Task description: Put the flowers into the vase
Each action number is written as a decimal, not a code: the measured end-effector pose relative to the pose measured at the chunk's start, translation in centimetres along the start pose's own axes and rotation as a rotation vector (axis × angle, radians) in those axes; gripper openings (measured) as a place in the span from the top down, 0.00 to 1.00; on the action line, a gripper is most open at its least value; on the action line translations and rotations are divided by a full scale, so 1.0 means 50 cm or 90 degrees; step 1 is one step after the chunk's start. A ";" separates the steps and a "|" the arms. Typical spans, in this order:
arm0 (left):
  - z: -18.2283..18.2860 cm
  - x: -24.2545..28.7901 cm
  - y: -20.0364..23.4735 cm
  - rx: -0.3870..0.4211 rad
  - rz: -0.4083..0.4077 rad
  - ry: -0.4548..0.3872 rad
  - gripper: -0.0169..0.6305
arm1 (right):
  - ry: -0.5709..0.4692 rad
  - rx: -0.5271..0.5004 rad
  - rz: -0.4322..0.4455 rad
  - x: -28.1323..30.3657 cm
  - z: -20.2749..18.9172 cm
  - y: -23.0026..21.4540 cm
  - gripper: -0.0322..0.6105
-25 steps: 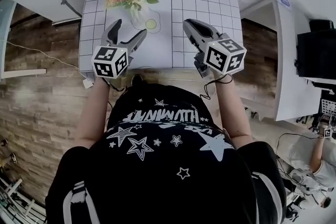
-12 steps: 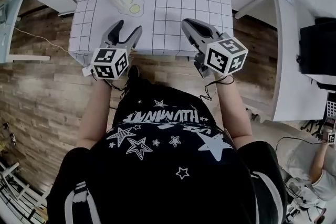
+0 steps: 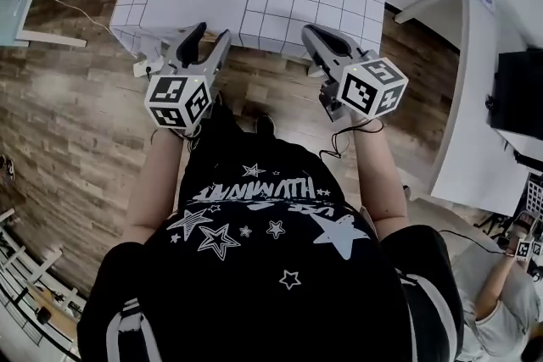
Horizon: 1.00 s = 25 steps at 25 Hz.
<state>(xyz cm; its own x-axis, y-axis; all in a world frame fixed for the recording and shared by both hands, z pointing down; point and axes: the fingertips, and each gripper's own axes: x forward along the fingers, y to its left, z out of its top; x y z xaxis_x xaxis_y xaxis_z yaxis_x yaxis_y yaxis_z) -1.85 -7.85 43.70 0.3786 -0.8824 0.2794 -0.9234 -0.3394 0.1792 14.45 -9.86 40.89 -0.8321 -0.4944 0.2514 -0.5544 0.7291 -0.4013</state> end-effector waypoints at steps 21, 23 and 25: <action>-0.073 -0.364 -0.026 -0.054 0.112 -0.049 0.77 | 0.012 -0.075 0.104 -0.005 -0.050 0.274 0.93; -0.085 -0.407 -0.044 -0.062 0.118 -0.055 0.78 | 0.019 -0.085 0.110 -0.027 -0.071 0.312 0.93; -0.097 -0.450 -0.061 -0.069 0.123 -0.059 0.81 | 0.022 -0.092 0.112 -0.053 -0.090 0.348 0.93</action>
<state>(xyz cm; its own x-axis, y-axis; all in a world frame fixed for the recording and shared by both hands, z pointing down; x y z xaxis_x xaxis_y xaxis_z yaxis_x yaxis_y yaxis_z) -7.23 14.62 41.46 0.1837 -0.9554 0.2310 -0.9640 -0.1292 0.2322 6.92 6.27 37.21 -0.9147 -0.3394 0.2195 -0.3955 0.8637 -0.3124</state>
